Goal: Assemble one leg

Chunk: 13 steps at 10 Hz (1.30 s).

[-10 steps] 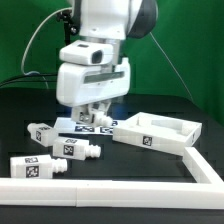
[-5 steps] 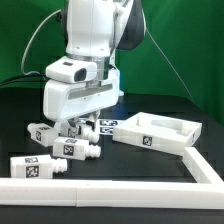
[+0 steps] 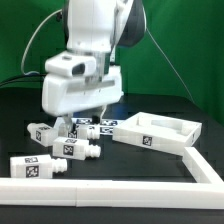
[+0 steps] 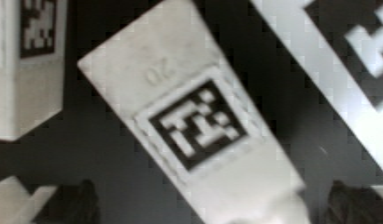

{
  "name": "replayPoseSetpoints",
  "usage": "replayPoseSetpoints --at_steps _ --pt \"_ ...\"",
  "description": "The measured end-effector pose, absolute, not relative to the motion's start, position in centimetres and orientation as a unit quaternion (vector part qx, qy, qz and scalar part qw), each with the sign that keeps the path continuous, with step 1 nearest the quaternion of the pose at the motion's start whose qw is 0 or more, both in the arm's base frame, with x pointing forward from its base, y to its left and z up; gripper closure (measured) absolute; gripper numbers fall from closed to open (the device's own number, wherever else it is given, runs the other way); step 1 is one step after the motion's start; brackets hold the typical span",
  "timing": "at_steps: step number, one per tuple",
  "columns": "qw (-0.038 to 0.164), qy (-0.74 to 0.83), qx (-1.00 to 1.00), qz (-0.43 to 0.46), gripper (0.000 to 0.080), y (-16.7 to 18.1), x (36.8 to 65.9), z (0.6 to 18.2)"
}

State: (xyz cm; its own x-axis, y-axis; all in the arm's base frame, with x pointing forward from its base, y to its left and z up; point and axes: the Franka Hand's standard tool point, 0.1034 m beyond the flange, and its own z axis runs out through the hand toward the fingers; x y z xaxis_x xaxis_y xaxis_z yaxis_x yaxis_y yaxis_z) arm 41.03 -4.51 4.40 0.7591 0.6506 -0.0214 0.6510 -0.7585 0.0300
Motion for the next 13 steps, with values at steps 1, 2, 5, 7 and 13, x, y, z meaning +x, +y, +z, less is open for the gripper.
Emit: replayPoseSetpoints --at_steps 1,2,5,7,13 --pt "0.021 0.316 0.949 0.002 0.0154 -3.5 40.2 5.8" --pt "0.022 0.253 0.967 0.006 0.0151 -1.9 39.7 6.8" --pt "0.013 0.17 0.985 -0.008 0.0151 2.0 39.1 6.9" --pt "0.013 0.17 0.985 -0.009 0.0151 2.0 39.0 6.9" --pt "-0.002 -0.072 0.997 0.005 0.0151 5.5 37.3 4.2"
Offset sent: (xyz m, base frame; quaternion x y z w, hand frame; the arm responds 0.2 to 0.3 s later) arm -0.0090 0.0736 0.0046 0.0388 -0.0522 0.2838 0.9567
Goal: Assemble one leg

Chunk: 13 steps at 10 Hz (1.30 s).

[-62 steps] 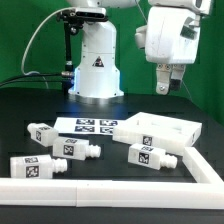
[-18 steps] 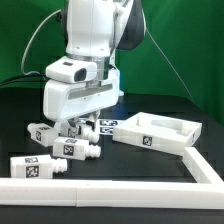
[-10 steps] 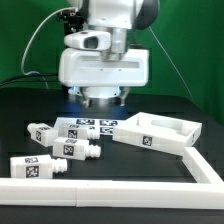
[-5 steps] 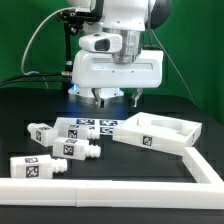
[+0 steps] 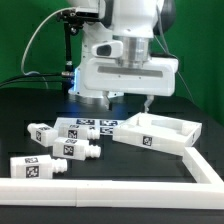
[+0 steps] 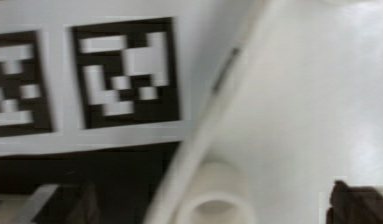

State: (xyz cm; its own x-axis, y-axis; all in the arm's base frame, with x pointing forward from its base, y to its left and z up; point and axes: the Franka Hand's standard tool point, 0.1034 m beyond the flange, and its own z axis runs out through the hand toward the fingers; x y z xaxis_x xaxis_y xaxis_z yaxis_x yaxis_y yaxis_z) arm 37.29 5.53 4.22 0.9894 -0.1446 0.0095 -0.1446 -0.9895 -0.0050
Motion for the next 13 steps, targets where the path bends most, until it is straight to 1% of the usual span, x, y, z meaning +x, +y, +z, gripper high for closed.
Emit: replayPoseSetpoints --at_steps 1,4,6,7,8,9,11,12,13 --pt "0.005 0.064 -0.998 -0.011 0.0151 5.5 37.2 3.6" --pt "0.005 0.067 -0.998 -0.009 0.0151 5.5 37.2 3.5" --pt "0.004 0.122 -0.993 0.01 0.0151 4.5 36.2 1.6" --pt "0.004 0.171 -0.985 0.014 0.0151 4.4 36.0 1.0" --pt "0.005 0.15 -0.989 0.014 0.0299 4.6 36.1 1.1" --pt "0.005 0.148 -0.989 0.014 0.0299 4.6 36.1 1.1" --pt "0.005 0.145 -0.989 0.014 0.0575 4.6 36.1 1.1" --pt "0.005 0.145 -0.989 0.014 0.0575 4.6 36.1 1.1" --pt "0.006 0.141 -0.99 0.013 0.0736 4.5 36.1 1.2"
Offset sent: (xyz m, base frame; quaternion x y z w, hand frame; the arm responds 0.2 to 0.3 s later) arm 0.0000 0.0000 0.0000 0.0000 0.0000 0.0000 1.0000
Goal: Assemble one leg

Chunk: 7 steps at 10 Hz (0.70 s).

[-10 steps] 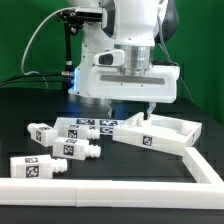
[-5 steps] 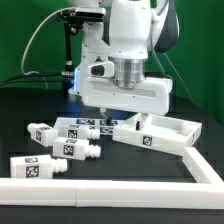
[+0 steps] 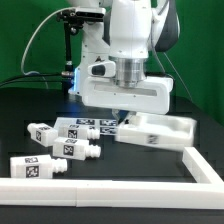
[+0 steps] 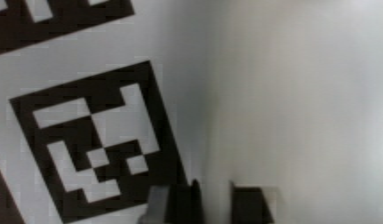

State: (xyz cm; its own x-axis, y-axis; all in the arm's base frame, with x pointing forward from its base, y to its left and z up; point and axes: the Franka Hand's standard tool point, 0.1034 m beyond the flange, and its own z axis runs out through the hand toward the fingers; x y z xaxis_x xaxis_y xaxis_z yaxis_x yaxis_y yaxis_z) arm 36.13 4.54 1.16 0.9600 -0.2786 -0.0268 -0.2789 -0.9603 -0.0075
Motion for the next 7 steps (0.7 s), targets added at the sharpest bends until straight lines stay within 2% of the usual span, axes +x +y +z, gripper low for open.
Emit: replayPoseSetpoints --at_steps 1,3,5,7 --pt "0.006 0.123 -0.992 0.012 0.0744 4.3 36.3 1.2" --pt "0.016 0.05 -0.999 0.013 0.0744 0.9 39.4 2.9" --pt "0.027 0.013 -0.999 0.017 0.0744 0.3 42.2 5.4" --pt "0.029 0.013 -0.999 0.035 0.0744 0.8 44.1 6.6"
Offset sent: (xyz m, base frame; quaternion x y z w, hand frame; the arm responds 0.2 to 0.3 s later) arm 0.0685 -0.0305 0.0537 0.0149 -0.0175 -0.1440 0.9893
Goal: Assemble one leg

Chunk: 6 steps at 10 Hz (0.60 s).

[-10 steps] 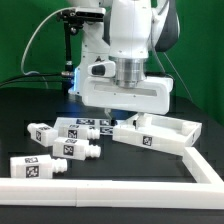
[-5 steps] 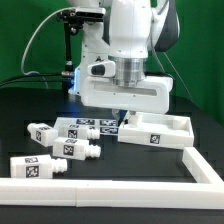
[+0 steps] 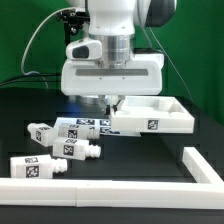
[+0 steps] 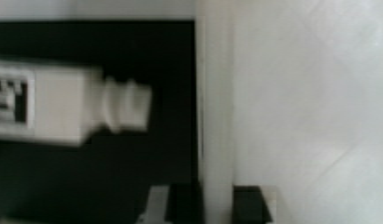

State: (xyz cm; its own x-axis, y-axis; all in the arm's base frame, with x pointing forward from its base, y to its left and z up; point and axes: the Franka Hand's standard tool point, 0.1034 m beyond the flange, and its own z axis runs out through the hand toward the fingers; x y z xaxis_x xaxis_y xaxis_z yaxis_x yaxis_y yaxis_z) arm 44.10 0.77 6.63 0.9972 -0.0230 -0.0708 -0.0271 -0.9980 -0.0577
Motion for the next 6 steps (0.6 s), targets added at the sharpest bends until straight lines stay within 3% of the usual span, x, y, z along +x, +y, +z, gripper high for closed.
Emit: replayPoseSetpoints --at_steps 4,6 --pt "0.031 -0.002 -0.998 0.047 0.0744 0.2 43.9 6.2" --pt "0.033 -0.011 -0.997 0.068 0.0744 -2.8 48.4 7.5"
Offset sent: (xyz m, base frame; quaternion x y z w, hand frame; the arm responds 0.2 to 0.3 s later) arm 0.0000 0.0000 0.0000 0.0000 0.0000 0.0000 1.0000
